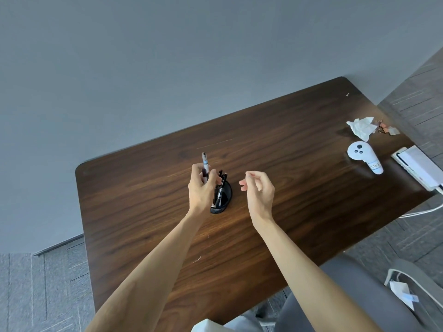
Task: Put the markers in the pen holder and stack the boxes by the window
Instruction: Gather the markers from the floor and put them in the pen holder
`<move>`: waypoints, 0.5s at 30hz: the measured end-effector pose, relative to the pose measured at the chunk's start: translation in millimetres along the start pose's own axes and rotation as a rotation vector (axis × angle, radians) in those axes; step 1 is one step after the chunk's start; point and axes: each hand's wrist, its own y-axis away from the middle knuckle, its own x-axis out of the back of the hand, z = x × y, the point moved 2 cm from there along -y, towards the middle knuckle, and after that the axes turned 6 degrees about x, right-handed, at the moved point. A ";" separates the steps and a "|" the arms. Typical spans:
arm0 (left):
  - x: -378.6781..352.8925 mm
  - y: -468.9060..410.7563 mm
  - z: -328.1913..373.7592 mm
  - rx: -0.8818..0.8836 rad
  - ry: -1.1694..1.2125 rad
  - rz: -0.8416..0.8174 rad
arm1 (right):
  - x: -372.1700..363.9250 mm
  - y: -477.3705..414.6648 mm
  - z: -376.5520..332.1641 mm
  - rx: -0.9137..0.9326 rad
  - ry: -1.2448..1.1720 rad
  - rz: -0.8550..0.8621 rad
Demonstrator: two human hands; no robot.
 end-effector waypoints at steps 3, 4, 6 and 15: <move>7.6 3.0 -1.7 0.003 -0.004 -0.021 | -5.5 3.8 -0.2 -0.007 -0.004 -0.014; 10.3 4.5 -1.4 -0.003 -0.026 -0.023 | -7.5 4.6 -0.5 -0.002 0.000 -0.020; 15.0 6.7 -2.6 -0.030 -0.059 -0.036 | -11.6 5.6 -1.3 0.005 0.012 -0.033; 30.8 10.2 -2.2 -0.014 -0.204 -0.029 | -35.1 3.7 -1.5 -0.019 0.004 -0.078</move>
